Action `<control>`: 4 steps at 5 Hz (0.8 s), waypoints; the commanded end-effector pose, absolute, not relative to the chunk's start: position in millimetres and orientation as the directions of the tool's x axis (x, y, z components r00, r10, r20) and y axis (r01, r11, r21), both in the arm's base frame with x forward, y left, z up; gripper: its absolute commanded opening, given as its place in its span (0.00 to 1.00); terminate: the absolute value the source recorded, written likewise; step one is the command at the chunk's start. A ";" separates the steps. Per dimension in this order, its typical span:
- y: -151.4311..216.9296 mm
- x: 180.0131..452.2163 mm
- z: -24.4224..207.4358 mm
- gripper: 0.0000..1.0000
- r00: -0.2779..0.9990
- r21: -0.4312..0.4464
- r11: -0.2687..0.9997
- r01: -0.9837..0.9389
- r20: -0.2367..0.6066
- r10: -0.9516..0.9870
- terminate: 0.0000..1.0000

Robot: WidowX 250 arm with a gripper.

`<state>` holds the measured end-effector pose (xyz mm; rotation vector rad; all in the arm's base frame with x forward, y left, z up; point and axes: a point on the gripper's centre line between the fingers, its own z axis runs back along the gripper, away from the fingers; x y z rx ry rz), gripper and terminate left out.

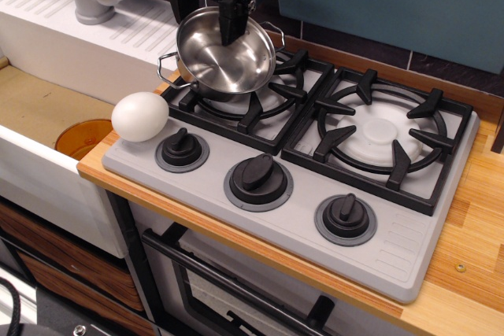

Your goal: Put pot or pan on stove and put egg in pot or pan

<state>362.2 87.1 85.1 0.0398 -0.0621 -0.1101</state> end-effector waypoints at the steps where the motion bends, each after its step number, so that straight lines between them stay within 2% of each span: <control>1: 75.7 372.6 150.0 1.00 0.985 0.095 0.991 0.099 0.131 -0.111 0.00; 3: 62.2 346.9 198.1 1.00 0.993 0.088 0.993 0.077 0.087 -0.085 0.00; 4: 55.3 343.9 211.1 1.00 0.995 0.098 0.993 0.066 0.071 -0.074 0.00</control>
